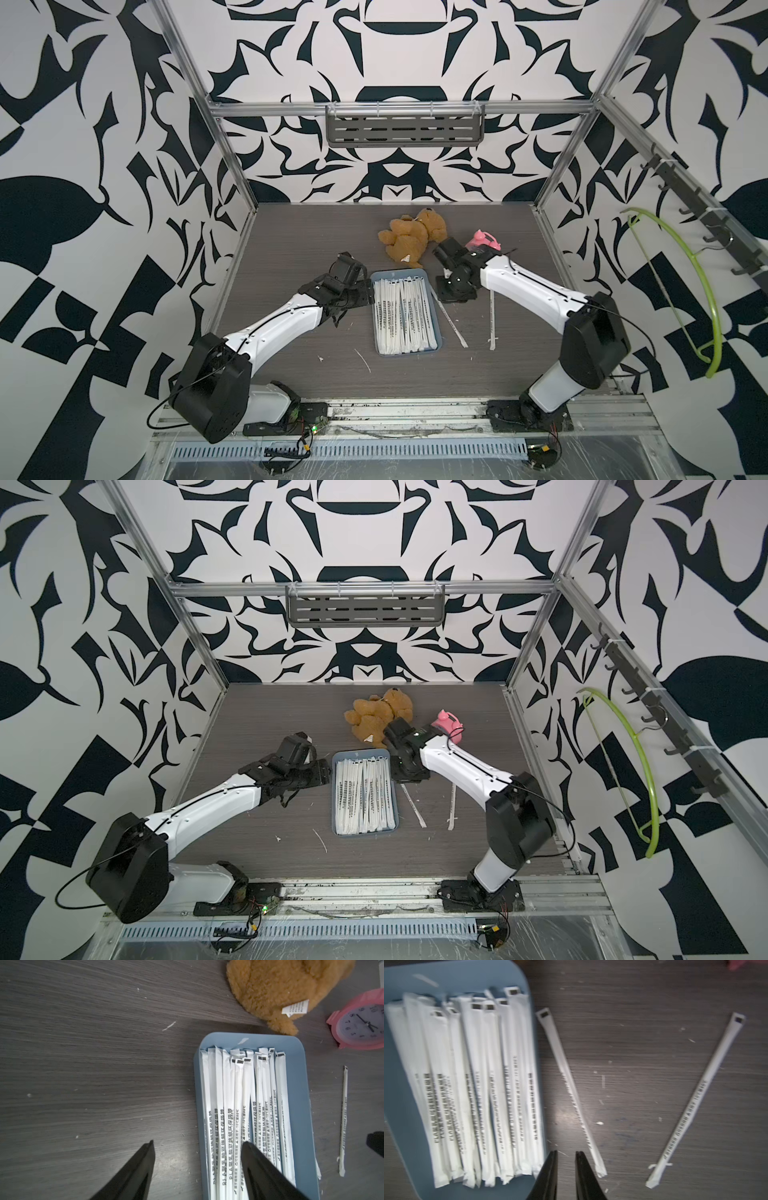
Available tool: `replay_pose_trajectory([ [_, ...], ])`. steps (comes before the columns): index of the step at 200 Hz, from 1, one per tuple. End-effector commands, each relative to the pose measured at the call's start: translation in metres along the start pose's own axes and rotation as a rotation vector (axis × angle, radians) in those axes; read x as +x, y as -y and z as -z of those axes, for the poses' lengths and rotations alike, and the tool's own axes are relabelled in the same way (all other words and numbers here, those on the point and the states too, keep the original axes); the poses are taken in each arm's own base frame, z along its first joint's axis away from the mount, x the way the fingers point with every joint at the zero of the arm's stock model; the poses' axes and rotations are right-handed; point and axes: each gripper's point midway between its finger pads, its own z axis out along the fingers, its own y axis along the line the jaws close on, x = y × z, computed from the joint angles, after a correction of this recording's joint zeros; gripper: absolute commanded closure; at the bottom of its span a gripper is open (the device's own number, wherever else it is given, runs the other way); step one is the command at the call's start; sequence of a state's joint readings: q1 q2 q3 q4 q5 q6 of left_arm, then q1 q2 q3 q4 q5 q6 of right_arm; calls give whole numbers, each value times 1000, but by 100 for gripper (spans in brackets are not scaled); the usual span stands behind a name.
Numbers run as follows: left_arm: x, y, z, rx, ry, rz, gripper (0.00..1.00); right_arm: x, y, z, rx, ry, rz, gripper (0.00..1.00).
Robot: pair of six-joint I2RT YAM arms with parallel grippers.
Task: Put the straws into the storage box
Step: Pick up the straw from the center of the board.
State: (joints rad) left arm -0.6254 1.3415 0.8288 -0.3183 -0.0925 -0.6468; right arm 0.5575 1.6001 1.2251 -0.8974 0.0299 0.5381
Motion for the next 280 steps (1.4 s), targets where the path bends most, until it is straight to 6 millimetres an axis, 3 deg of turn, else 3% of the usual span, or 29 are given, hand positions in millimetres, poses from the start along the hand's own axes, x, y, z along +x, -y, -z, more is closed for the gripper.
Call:
replay_pose_trajectory([
  [1,-1,25,6,36,18,-70,27,27,13,-11,14,-103,77,74],
  [63,10,62,-10,103,-9,-61,27,25,1,-56,-16,-155,88,69],
  [115,16,54,-10,69,-20,-67,27,20,-6,-81,-22,-178,97,71],
  [141,16,52,-9,63,-18,-68,27,23,3,-86,23,-184,100,84],
  [176,16,53,-11,64,-17,-69,27,31,12,-70,44,-174,106,92],
  [209,12,54,-12,55,-10,-80,26,32,13,-34,21,-131,72,92],
  [231,8,47,-10,16,13,-67,26,29,-10,2,-2,-55,43,92],
  [249,3,41,-5,-3,45,-41,26,23,-41,25,9,35,49,92],
  [264,-2,38,0,-6,74,-20,26,18,-66,27,6,79,41,92],
  [280,-2,34,3,-12,87,-20,26,13,-81,12,9,88,14,92],
])
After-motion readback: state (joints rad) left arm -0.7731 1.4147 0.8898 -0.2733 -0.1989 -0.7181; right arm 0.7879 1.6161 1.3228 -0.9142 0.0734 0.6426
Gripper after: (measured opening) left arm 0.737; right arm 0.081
